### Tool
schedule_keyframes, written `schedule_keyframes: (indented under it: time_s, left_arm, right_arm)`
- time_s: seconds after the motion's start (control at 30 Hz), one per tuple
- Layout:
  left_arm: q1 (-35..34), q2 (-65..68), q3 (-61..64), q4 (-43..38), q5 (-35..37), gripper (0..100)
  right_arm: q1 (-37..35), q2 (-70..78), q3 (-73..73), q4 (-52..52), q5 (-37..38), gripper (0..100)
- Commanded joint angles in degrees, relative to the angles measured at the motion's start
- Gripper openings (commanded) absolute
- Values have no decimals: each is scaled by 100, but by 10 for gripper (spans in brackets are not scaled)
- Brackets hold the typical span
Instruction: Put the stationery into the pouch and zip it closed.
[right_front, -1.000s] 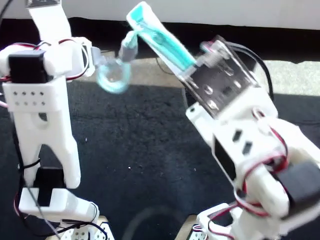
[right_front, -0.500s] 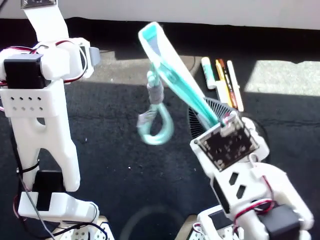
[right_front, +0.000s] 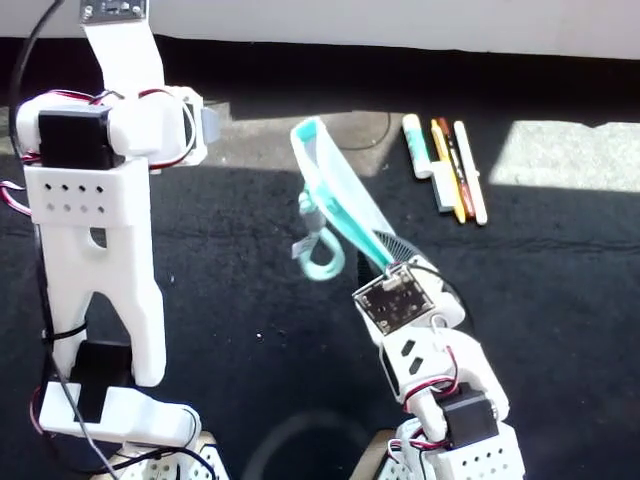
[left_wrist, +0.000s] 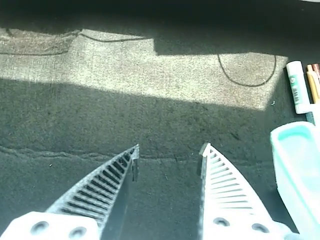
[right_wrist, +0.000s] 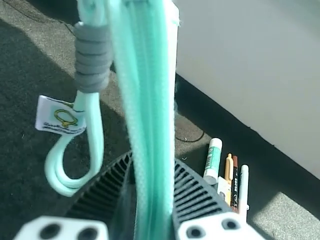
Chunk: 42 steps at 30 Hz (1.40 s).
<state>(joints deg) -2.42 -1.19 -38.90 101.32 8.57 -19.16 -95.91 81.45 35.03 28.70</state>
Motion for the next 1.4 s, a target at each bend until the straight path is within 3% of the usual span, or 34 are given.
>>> schedule_keyframes:
  time_s: [0.0, 0.17, 0.6, 0.87, 1.1, 1.37]
  left_arm:
    - [382, -163, -127, 0, -334, 210]
    - [875, -154, -40, 9, -756, 210]
    - [927, -171, -22, 9, -949, 210]
    - [1587, -163, 242, -9, -1477, 210]
    - [1455, -154, 215, -440, -2031, 210]
    - [980, -136, 233, -712, -2075, 210]
  right_arm:
    - [48, -295, 259, -163, -9, 6]
    - [48, -593, 681, -163, -9, 6]
    - [57, -910, 1209, -163, -9, 6]
    - [57, -910, 1209, -163, -9, 6]
    - [57, -910, 1147, -154, -9, 6]
    - [57, -910, 954, -136, -18, 6]
